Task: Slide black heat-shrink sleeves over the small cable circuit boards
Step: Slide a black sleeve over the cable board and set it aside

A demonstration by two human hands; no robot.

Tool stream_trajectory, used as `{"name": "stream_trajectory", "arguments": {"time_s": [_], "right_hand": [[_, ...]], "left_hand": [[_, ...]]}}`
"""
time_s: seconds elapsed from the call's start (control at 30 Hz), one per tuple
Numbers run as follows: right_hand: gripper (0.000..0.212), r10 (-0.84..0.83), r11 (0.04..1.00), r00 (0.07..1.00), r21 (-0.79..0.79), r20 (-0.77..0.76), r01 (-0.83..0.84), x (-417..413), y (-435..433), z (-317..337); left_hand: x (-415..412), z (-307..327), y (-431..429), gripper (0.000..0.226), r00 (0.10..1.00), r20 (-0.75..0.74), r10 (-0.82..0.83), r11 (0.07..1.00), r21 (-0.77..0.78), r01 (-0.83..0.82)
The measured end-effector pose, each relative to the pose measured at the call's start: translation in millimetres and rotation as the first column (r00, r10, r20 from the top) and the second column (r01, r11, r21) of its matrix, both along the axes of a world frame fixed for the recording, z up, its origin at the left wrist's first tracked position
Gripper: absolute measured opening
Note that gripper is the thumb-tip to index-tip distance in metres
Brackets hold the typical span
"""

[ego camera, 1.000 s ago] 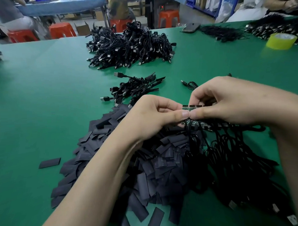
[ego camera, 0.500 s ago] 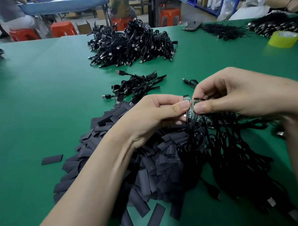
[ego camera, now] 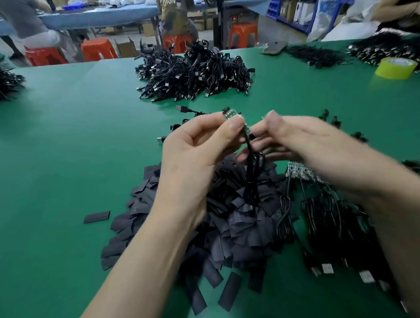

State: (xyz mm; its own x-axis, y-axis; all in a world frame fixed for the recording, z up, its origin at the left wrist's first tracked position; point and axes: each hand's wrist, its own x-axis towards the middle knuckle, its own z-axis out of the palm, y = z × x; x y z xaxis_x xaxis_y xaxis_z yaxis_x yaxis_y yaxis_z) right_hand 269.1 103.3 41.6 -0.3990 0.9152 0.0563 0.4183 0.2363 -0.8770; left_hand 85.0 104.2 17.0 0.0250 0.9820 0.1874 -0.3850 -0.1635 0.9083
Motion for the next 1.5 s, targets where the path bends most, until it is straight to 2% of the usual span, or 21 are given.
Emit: {"name": "stream_trajectory", "arguments": {"time_s": [0.1,0.2,0.23,0.3,0.37,0.4,0.47,0.53,0.8,1.0,1.07,1.17,1.3,1.37,1.5], "right_hand": [[0.025,-0.037,0.994,0.999,0.102,-0.014,0.038,-28,-13,-13],[0.022,-0.202,0.954,0.979,0.22,-0.028,0.203,-32,-20,-24],[0.022,-0.269,0.919,0.963,0.296,-0.009,0.259,-29,-21,-26],[0.023,-0.373,0.837,0.927,0.446,0.043,0.316,-21,-24,-30],[0.021,-0.435,0.783,0.886,0.554,0.163,0.282,-21,-26,-35],[0.023,-0.457,0.77,0.857,0.589,0.24,0.245,-23,-27,-40],[0.028,-0.463,0.773,0.811,0.611,0.359,0.171,-30,-27,-54],[0.027,-0.444,0.784,0.81,0.603,0.384,0.144,-34,-26,-67],[0.022,-0.367,0.799,0.903,0.574,0.225,0.181,-33,-22,-91],[0.017,-0.351,0.825,0.916,0.527,0.195,0.203,-35,-21,-97],[0.016,-0.348,0.835,0.922,0.503,0.173,0.221,-35,-21,-96],[0.018,-0.336,0.857,0.93,0.458,0.149,0.236,-36,-22,-96],[0.022,-0.312,0.886,0.943,0.394,0.115,0.245,-38,-21,-97],[0.016,-0.302,0.897,0.947,0.368,0.108,0.244,-38,-21,-99],[0.012,-0.303,0.91,0.95,0.318,0.073,0.266,-39,-22,-101]], "left_hand": [[-6,-12,-6,0.006,0.983,-0.113,0.146,0.984,0.116,-0.133],[-19,-29,-7,0.009,0.909,-0.352,0.223,0.958,0.252,-0.137],[-27,-37,-7,0.012,0.83,-0.494,0.258,0.944,0.311,-0.108],[-42,-54,-7,0.016,0.568,-0.765,0.304,0.912,0.406,0.059],[-54,-67,-10,0.016,0.328,-0.888,0.322,0.873,0.412,0.259],[-58,-72,-11,0.018,0.258,-0.909,0.329,0.859,0.401,0.319],[-63,-77,-10,0.02,0.217,-0.918,0.333,0.844,0.393,0.366],[-65,-78,-7,0.023,0.211,-0.913,0.349,0.837,0.405,0.369],[-65,-82,-4,0.021,0.181,-0.913,0.365,0.844,0.407,0.349],[-68,-85,-4,0.012,0.16,-0.845,0.511,0.783,0.534,0.319],[-66,-86,-4,0.013,0.2,-0.826,0.527,0.782,0.563,0.267],[-64,-87,-5,0.013,0.316,-0.809,0.496,0.805,0.564,0.182],[-60,-89,-8,0.012,0.484,-0.795,0.365,0.878,0.466,0.104],[-58,-89,-10,0.011,0.545,-0.773,0.323,0.9,0.43,0.077],[-57,-89,-12,0.01,0.598,-0.748,0.289,0.911,0.407,0.069]]}}
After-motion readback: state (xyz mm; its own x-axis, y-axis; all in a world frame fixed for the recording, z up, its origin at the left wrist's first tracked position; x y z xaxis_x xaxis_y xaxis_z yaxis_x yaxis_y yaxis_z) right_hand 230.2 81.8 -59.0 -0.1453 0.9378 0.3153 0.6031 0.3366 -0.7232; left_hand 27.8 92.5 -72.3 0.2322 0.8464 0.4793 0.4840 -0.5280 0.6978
